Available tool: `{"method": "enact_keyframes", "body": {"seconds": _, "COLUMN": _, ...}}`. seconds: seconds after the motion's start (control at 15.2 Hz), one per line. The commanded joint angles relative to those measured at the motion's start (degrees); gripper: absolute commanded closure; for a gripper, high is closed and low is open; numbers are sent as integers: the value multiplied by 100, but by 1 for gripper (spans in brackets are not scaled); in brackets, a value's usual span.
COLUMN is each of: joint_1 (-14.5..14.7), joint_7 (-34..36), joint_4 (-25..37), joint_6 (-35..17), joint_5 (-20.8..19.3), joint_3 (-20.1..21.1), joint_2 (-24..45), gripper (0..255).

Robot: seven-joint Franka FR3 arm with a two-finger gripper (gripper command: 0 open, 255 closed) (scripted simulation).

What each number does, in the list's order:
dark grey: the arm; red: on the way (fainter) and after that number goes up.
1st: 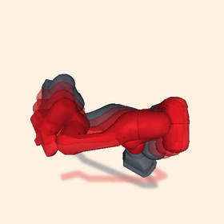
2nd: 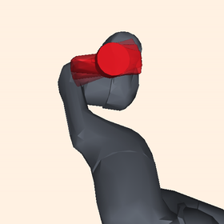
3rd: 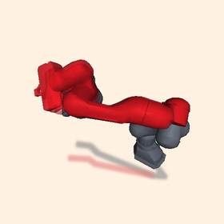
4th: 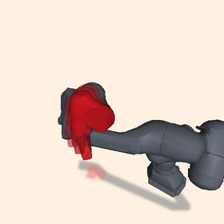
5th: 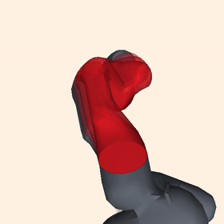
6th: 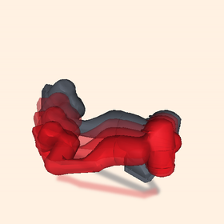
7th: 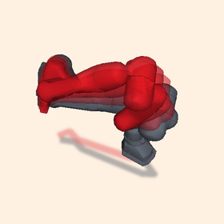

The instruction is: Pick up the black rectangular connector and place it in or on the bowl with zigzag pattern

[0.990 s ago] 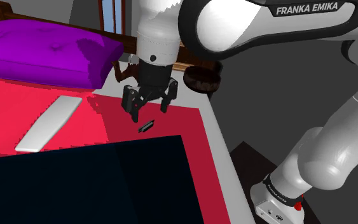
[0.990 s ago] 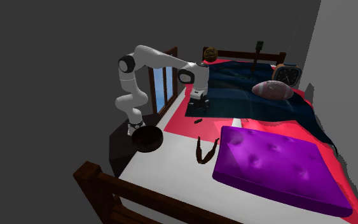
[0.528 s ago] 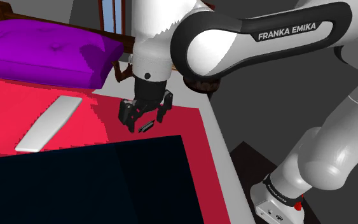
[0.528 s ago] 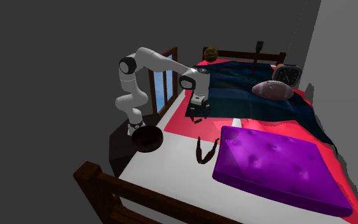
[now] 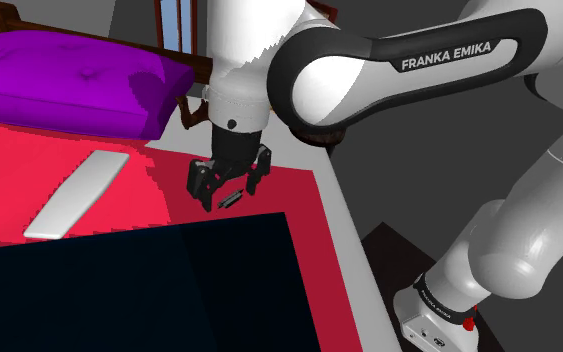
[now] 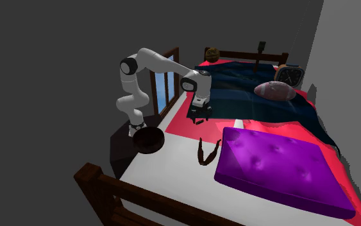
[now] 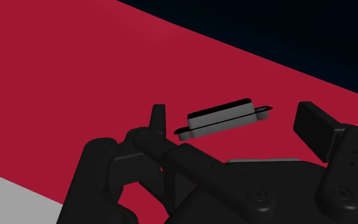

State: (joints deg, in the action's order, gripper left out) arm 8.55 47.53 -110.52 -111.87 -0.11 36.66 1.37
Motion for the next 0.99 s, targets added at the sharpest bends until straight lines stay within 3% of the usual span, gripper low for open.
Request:
{"method": "enact_keyframes", "body": {"seconds": 0.0, "joint_1": 0, "joint_7": 0, "joint_4": 0, "joint_6": 0, "joint_5": 0, "joint_3": 0, "joint_2": 0, "gripper": 255}}
{"method": "enact_keyframes", "body": {"seconds": 0.59, "joint_1": 0, "joint_7": 0, "joint_4": -1, "joint_6": -1, "joint_5": 0, "joint_3": 0, "joint_2": 0, "gripper": 255}}
{"method": "enact_keyframes", "body": {"seconds": 0.92, "joint_1": -10, "joint_7": -32, "joint_4": 311, "joint_6": 374, "joint_5": 49, "joint_3": -7, "joint_2": -78, "gripper": 255}}
